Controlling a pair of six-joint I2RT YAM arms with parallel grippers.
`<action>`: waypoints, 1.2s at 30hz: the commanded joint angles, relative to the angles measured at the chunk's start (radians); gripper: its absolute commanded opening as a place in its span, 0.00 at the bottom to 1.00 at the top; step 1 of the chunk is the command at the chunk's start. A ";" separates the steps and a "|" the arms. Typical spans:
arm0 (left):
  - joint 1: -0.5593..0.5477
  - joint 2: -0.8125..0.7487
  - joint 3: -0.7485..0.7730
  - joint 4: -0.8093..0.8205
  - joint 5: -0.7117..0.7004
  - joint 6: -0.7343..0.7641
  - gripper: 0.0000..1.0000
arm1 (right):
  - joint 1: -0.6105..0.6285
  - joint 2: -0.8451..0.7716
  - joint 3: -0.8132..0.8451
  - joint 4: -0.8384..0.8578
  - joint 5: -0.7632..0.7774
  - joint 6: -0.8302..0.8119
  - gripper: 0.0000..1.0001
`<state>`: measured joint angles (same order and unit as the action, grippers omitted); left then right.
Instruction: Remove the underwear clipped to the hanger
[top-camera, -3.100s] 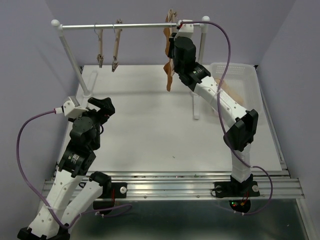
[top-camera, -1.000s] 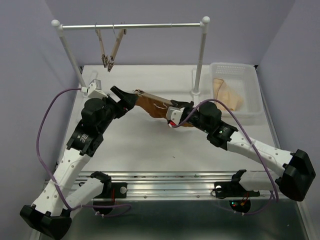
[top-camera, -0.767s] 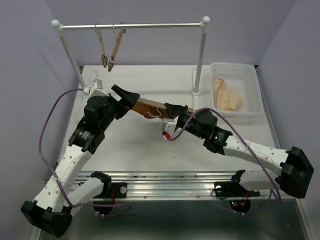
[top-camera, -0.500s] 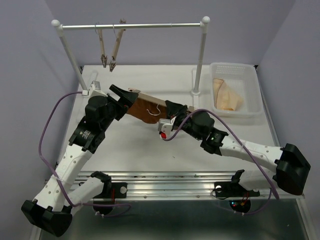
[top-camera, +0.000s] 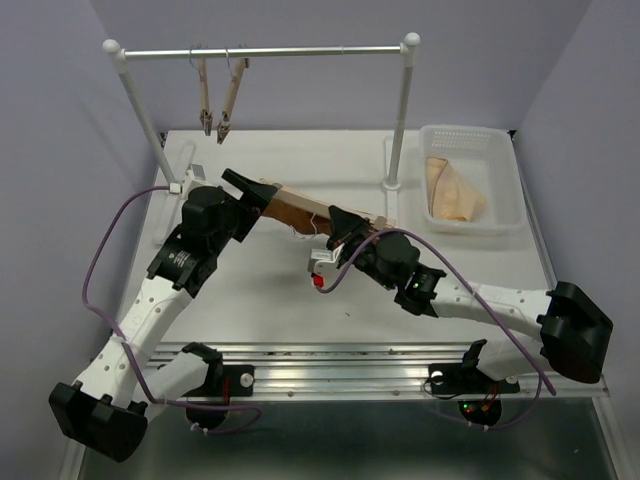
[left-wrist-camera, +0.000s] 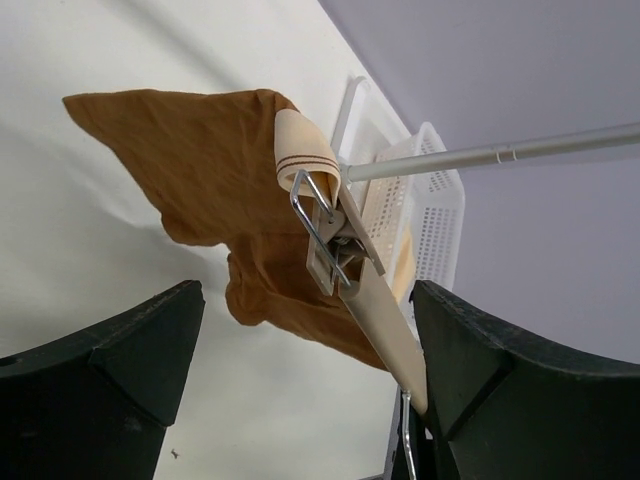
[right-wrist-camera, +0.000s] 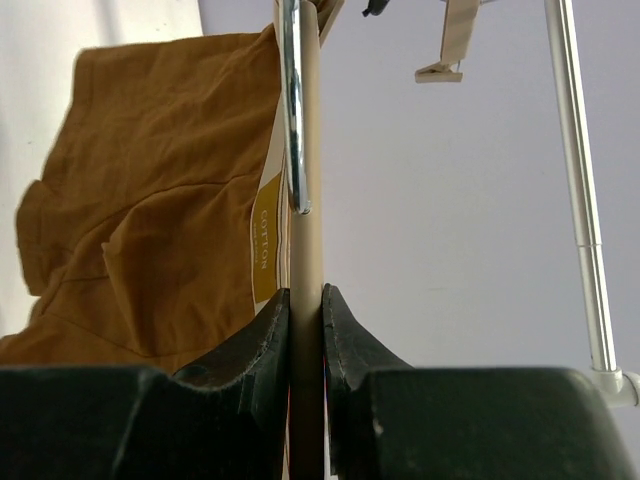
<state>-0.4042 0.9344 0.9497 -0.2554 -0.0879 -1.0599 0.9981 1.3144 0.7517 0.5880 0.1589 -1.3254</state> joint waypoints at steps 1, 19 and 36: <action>-0.004 0.012 0.035 0.030 -0.024 -0.017 0.94 | 0.017 -0.015 0.008 0.116 0.031 -0.046 0.01; -0.002 0.064 0.054 0.062 -0.032 -0.009 0.73 | 0.045 0.011 0.018 0.075 0.083 -0.092 0.01; 0.024 0.075 0.057 0.073 -0.003 0.014 0.53 | 0.063 0.009 0.020 0.069 0.094 -0.103 0.01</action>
<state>-0.3897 1.0126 0.9646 -0.2222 -0.0906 -1.0695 1.0508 1.3304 0.7517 0.5865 0.2409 -1.4036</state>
